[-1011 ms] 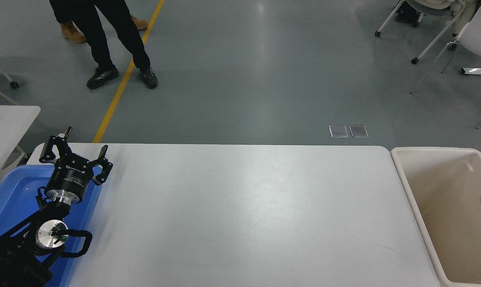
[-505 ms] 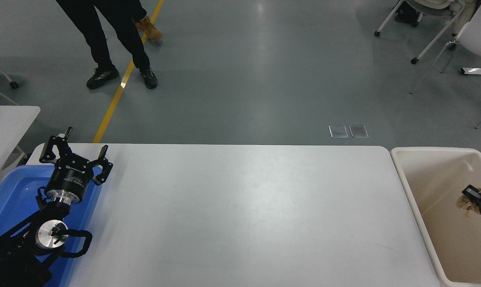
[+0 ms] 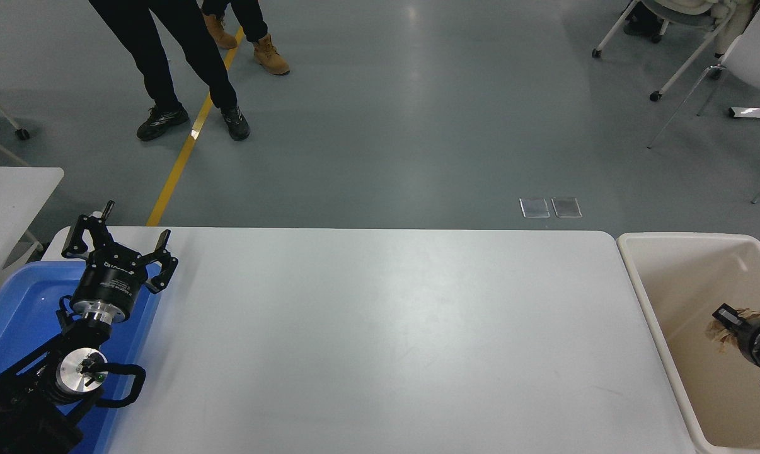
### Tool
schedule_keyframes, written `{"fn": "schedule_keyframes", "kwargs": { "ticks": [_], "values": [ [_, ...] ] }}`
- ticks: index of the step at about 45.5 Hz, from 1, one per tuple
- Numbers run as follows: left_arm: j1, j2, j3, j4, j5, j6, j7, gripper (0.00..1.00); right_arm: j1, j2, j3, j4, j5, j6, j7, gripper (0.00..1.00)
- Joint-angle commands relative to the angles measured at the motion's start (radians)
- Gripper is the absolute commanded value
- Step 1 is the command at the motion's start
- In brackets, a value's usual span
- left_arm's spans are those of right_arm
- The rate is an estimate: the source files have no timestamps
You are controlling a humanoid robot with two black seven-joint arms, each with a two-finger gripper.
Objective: Clean the table surface
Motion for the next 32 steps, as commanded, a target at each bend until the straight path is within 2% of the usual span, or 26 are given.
{"fn": "schedule_keyframes", "kwargs": {
  "ticks": [1,13,14,17,23,25,32],
  "values": [
    [-0.001,0.001,0.001,0.000,-0.001,0.000,0.000,0.99,-0.005,0.005,0.002,0.000,0.001,-0.003,-0.001,0.01],
    [-0.001,0.000,0.000,0.000,-0.001,0.000,0.000,0.99,-0.005,0.005,0.002,0.000,0.001,-0.003,-0.001,0.06],
    [-0.001,0.000,0.000,0.000,-0.001,0.000,0.000,0.99,-0.006,0.005,0.004,0.000,0.001,-0.005,-0.001,0.11],
    [-0.001,0.000,0.000,0.000,-0.001,0.000,0.000,0.99,-0.008,0.005,0.002,0.000,0.001,-0.005,-0.001,0.18],
    [-0.001,0.000,0.000,0.000,-0.001,0.000,0.000,0.99,-0.013,0.005,0.004,0.000,0.002,-0.035,-0.001,0.47],
    [-0.001,0.000,0.000,0.000,0.001,0.000,0.000,0.99,-0.013,0.005,0.004,0.001,0.002,-0.048,0.001,0.54],
    [0.001,0.000,0.000,0.000,-0.001,0.000,0.000,0.99,-0.014,0.004,0.004,0.002,0.002,-0.069,0.001,0.64]
  ]
}}
